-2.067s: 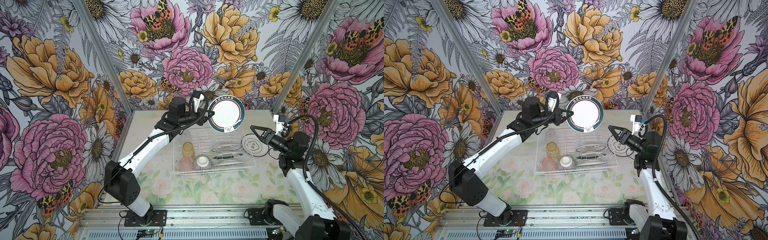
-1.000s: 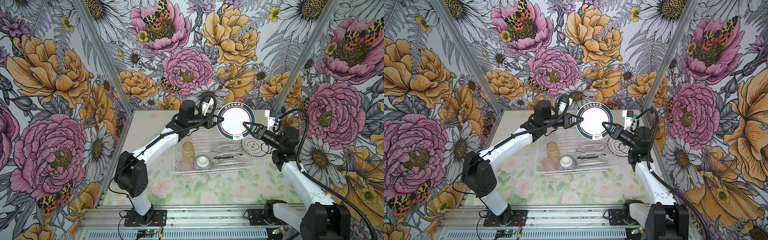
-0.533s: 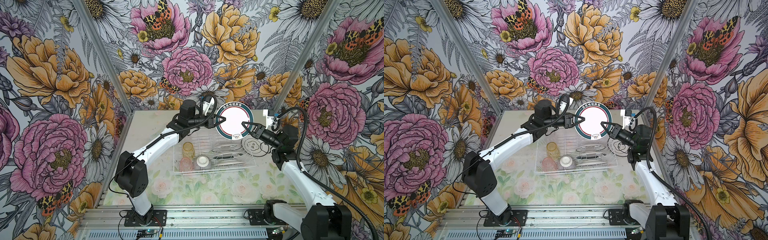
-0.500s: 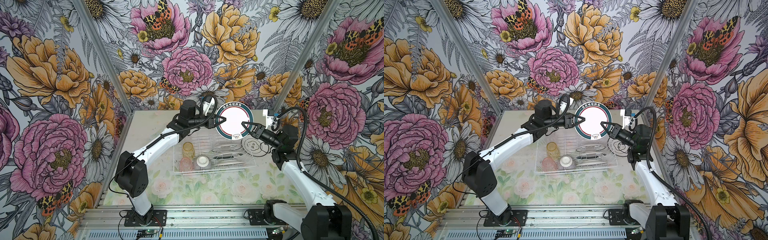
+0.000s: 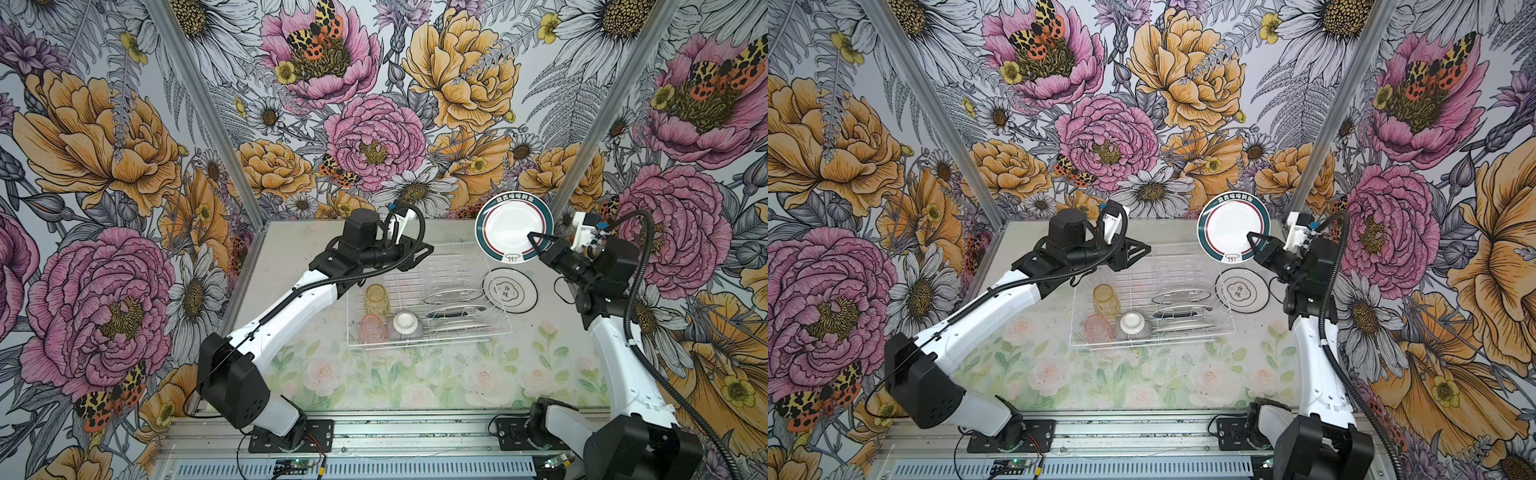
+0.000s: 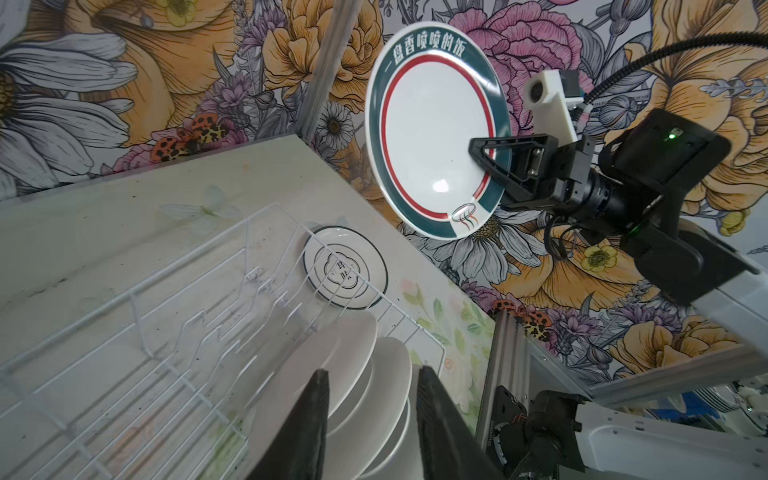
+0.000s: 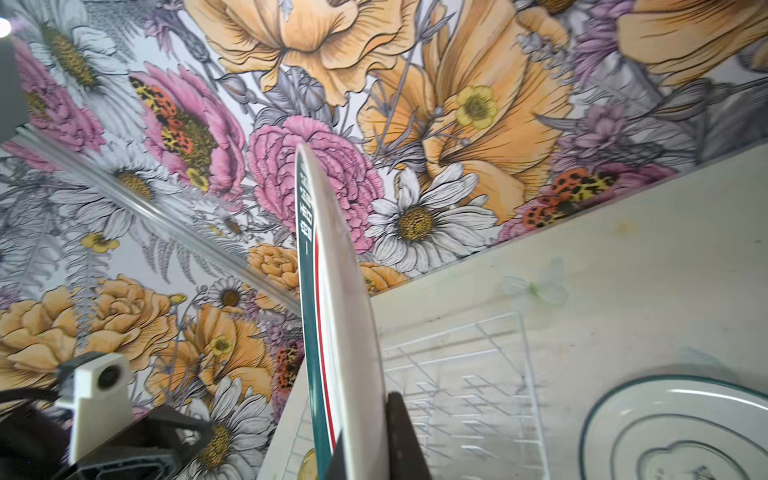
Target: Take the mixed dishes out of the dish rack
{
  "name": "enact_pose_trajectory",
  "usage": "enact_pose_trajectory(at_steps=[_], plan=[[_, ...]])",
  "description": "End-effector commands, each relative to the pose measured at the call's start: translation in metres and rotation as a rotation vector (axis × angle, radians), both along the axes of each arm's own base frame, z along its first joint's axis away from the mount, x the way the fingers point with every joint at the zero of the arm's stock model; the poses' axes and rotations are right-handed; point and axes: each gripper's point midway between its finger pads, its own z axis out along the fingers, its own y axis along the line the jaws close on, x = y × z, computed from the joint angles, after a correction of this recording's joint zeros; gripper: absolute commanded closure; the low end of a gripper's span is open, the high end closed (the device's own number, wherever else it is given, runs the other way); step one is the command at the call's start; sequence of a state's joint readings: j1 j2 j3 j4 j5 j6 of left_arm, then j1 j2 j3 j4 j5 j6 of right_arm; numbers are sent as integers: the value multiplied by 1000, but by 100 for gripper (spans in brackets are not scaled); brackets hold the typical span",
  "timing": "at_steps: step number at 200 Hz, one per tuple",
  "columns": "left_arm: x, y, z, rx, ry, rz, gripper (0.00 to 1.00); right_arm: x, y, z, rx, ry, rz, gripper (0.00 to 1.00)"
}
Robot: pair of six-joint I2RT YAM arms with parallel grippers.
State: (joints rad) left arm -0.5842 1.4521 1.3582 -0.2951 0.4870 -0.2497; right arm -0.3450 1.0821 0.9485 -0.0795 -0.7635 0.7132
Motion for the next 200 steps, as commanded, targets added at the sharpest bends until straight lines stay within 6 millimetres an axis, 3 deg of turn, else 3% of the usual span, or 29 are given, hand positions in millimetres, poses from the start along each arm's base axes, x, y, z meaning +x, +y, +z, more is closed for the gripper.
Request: enact_pose_trajectory(at_steps=[1,37,59,100,200], plan=[[11,46,-26,129,7,173,63,-4,-40,-31,-50,101,-139,100],[7,83,-31,143,19,261,62,-6,-85,-88,-40,241,-263,100],[6,92,-31,141,19,286,61,-3,-93,-121,-43,322,-279,100],[9,89,-34,143,29,281,61,1,-93,-177,-10,459,-248,100],[10,87,-36,144,33,274,61,8,-92,-227,27,572,-218,100]])
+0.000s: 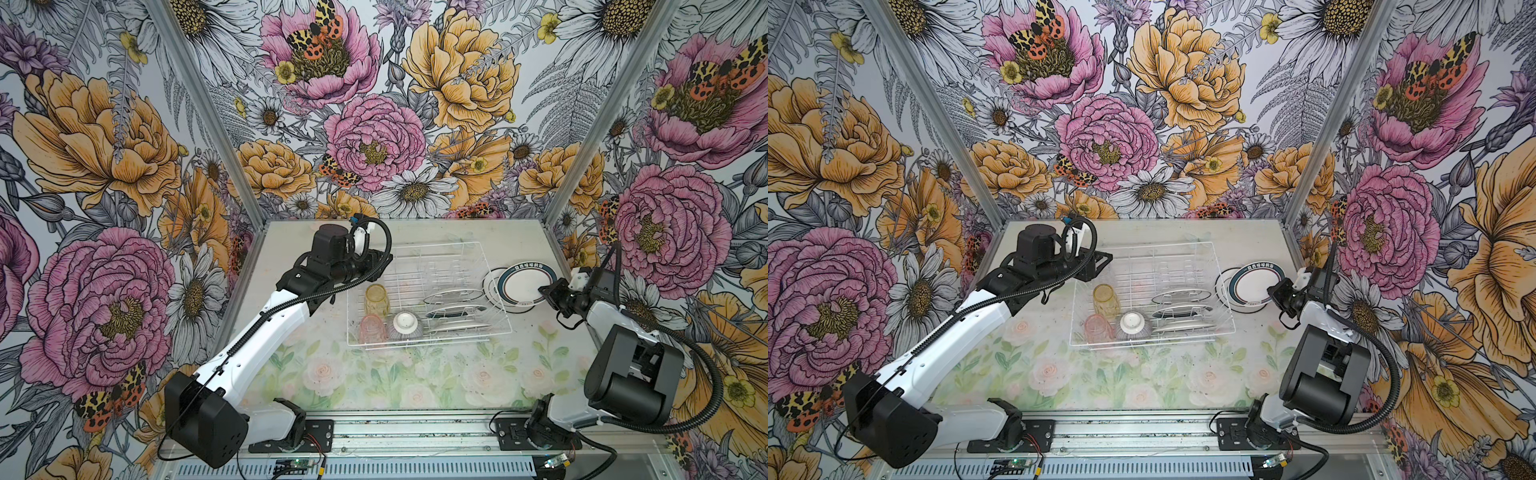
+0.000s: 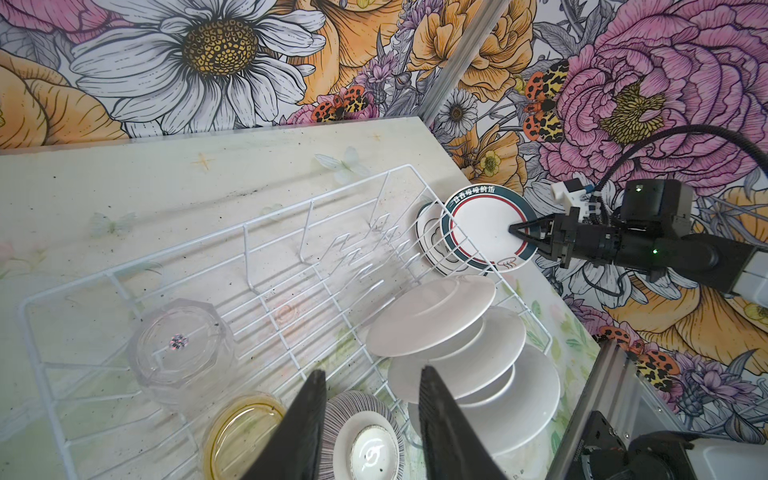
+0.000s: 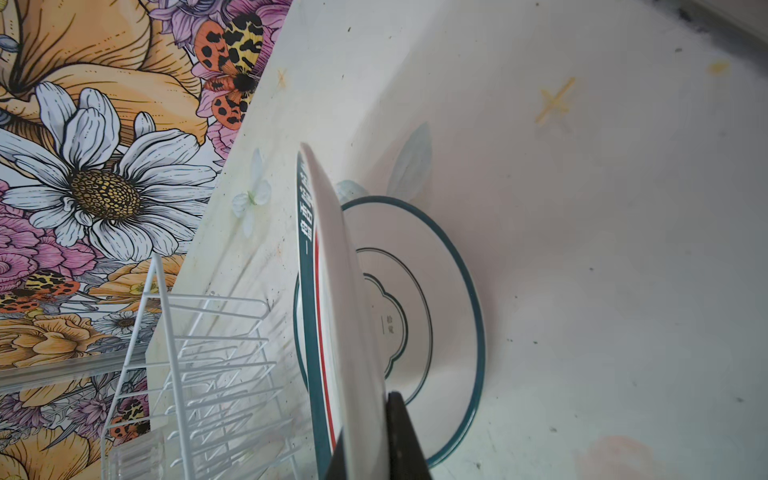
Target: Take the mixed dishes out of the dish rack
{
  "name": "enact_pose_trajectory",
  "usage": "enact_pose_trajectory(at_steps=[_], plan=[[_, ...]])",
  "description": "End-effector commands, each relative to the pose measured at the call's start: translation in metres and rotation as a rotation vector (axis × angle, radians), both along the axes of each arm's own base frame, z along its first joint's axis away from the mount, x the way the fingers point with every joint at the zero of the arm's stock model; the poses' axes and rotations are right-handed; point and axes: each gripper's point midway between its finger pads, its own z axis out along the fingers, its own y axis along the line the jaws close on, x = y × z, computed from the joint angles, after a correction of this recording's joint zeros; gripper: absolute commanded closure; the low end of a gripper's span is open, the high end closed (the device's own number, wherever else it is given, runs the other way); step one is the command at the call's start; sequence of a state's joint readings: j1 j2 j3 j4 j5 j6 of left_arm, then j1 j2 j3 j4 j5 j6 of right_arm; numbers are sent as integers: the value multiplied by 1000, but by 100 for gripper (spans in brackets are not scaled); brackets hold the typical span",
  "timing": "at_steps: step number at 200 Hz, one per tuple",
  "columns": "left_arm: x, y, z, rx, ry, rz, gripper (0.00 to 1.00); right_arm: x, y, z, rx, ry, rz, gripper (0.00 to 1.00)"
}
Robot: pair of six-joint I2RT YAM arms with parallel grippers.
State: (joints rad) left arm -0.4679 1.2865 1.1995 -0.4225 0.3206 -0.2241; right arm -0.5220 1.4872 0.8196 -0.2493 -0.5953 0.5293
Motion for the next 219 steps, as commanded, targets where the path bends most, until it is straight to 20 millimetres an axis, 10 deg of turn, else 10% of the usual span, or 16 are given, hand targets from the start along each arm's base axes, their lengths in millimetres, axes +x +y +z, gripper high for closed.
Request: enact_pose_trajectory(at_steps=[1,142,219], plan=[[3,3,1,16,-18,11,61,10,0,4,-24,-48,26,100],[2,2,0,13,-17,6,61,15,11,-19,8,-7,63,100],[0,4,-1,15,-18,7,61,13,10,-28,13,20,61,69]])
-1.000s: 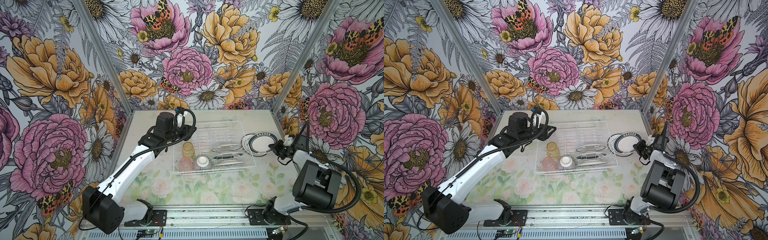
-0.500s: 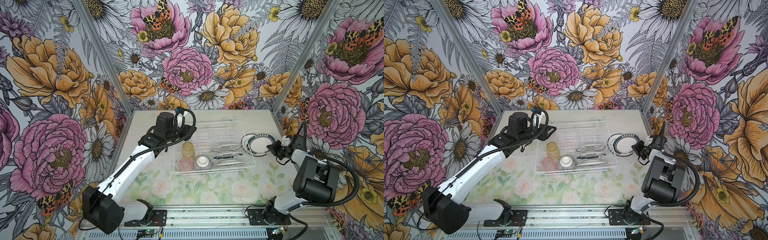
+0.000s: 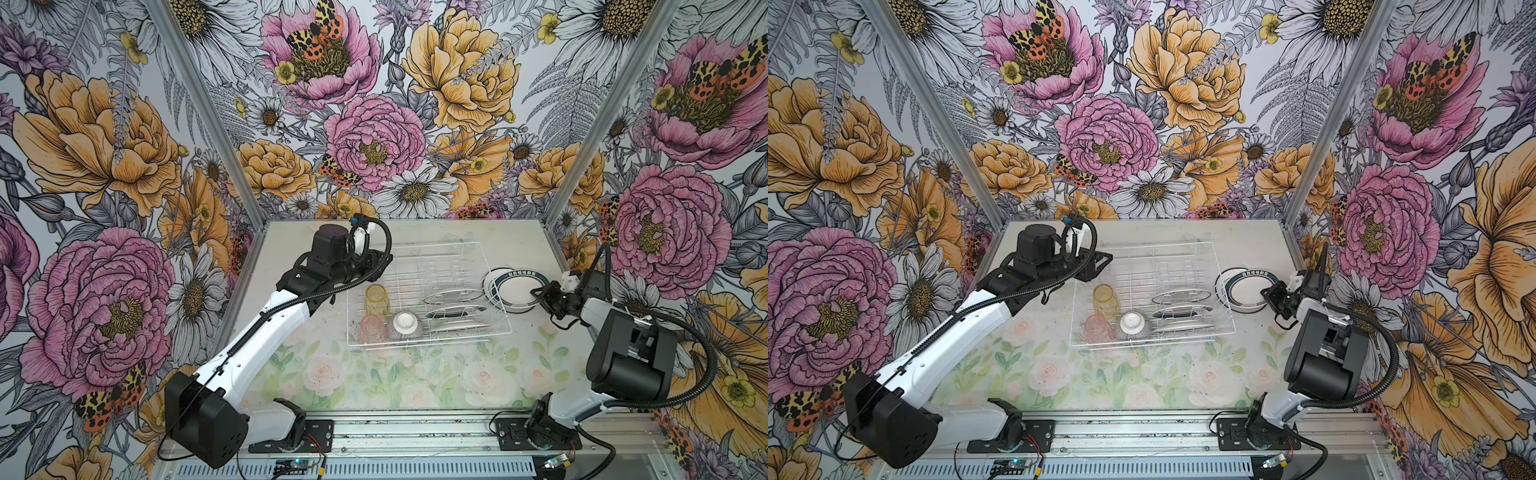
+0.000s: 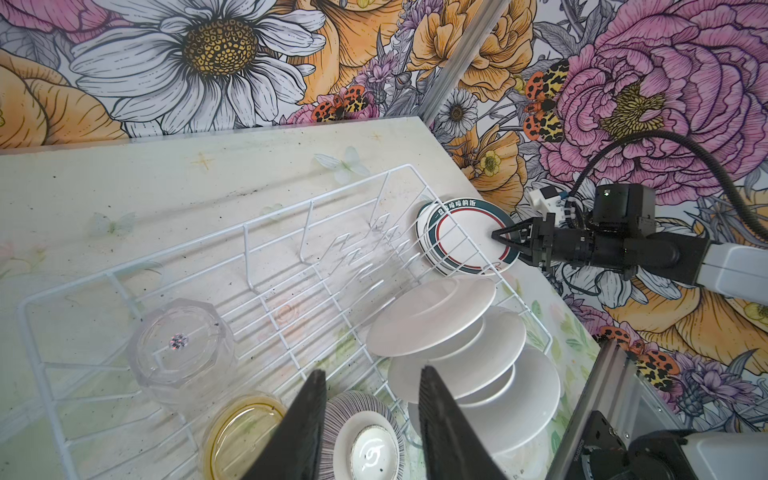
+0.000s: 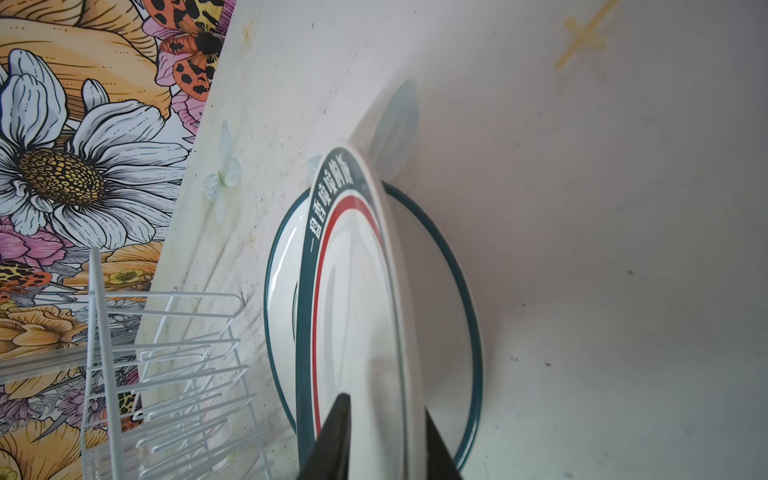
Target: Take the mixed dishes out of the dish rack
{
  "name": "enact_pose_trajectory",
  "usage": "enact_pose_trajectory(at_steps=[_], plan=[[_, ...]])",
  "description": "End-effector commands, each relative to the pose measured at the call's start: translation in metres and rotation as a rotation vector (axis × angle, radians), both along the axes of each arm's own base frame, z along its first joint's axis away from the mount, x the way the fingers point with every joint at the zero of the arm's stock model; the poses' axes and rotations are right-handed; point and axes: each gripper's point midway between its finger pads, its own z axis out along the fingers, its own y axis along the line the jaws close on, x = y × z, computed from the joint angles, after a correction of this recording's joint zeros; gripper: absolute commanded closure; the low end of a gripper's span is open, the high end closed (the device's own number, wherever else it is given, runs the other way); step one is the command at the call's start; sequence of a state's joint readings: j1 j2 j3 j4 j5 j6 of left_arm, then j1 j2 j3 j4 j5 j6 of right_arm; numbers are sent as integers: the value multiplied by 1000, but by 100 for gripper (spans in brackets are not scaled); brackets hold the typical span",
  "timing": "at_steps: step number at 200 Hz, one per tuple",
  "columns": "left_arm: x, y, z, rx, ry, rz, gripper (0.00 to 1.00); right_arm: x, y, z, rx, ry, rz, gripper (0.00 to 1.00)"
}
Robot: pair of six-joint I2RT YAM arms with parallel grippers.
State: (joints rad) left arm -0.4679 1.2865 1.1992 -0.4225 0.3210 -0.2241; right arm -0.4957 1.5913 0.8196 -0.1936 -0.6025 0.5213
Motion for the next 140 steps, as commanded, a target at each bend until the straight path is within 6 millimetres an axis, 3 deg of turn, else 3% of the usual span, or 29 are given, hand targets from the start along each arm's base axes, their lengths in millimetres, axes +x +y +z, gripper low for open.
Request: enact_pose_trajectory(at_steps=[1,75,140], plan=[[1,4,0,14,-20,7,61,4,3,0,-9,-17,25,69],[0,7,-2,16,-16,13,61,-6,1,-9,-48,42,35,56],[-1,10,-1,12,-23,16,61,-14,-8,-21,-131,131,38,53]])
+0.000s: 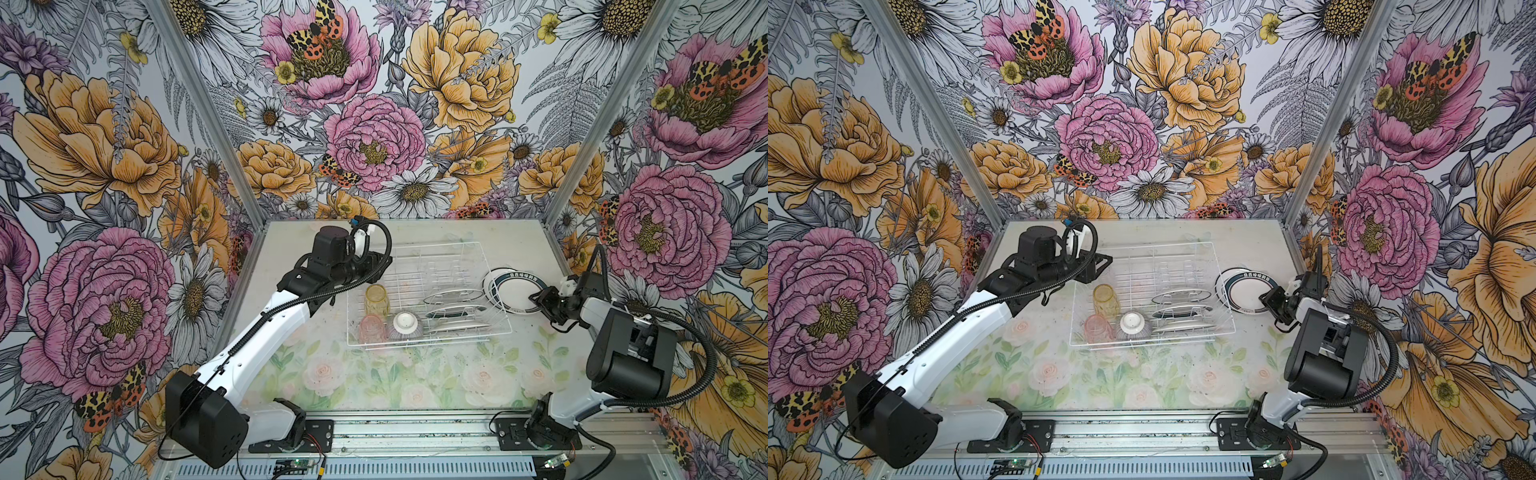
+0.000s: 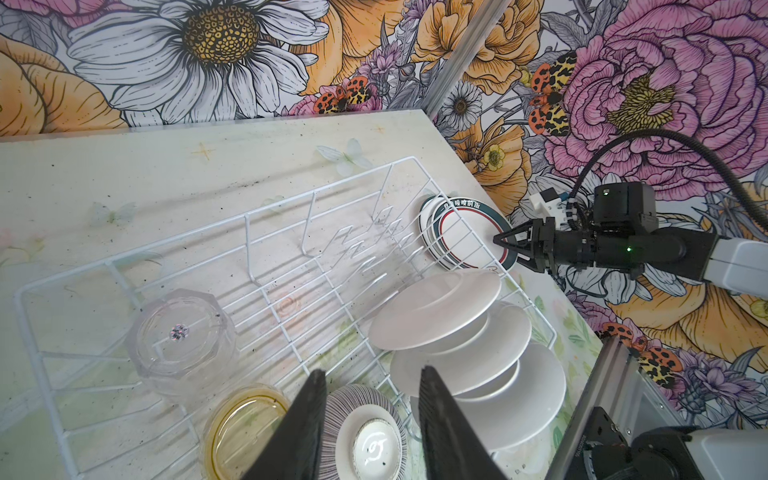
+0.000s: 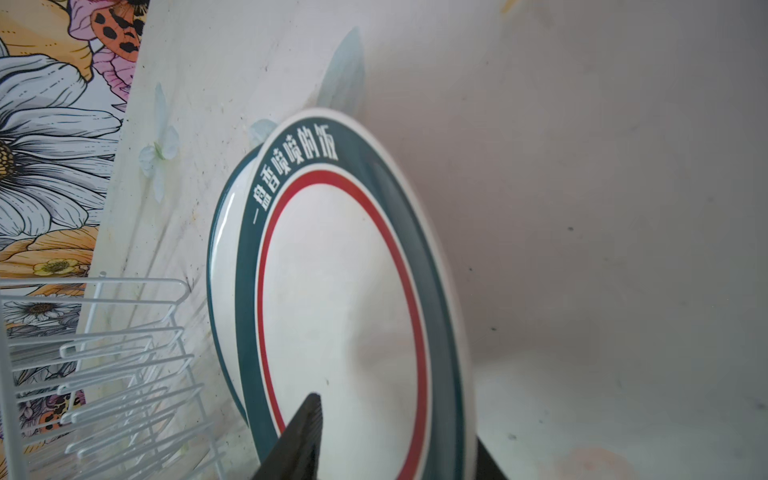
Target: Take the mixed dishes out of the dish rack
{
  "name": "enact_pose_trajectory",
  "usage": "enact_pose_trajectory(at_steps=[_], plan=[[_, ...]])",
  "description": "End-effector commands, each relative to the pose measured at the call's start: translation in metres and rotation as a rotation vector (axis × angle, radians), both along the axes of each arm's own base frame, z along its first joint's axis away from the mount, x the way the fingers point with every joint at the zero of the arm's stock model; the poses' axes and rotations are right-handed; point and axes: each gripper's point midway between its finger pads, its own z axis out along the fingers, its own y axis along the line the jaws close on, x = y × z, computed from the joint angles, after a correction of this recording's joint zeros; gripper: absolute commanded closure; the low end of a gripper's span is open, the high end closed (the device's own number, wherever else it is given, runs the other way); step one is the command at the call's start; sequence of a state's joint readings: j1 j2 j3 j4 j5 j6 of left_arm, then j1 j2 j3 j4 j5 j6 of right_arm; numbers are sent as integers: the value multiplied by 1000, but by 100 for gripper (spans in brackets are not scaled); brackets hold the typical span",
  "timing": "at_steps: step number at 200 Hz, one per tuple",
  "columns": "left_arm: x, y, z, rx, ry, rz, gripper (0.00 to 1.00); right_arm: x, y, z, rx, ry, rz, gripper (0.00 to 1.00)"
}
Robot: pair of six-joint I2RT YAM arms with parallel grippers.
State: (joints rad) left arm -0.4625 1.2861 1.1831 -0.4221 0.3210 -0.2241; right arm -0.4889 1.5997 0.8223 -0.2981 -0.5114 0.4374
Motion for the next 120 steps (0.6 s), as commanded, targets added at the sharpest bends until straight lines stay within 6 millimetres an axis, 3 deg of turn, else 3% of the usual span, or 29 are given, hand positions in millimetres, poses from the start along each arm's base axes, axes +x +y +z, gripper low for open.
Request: enact_pose_trajectory(at_steps=[1,51,120], plan=[[-2,8,6,5,-37,10,61,5,-6,-1,-61,21,21,53],[-2,12,6,1,-37,13,61,7,-2,-7,-88,55,45,49],[-2,14,5,-1,-36,15,61,15,-2,-7,-115,65,57,35]])
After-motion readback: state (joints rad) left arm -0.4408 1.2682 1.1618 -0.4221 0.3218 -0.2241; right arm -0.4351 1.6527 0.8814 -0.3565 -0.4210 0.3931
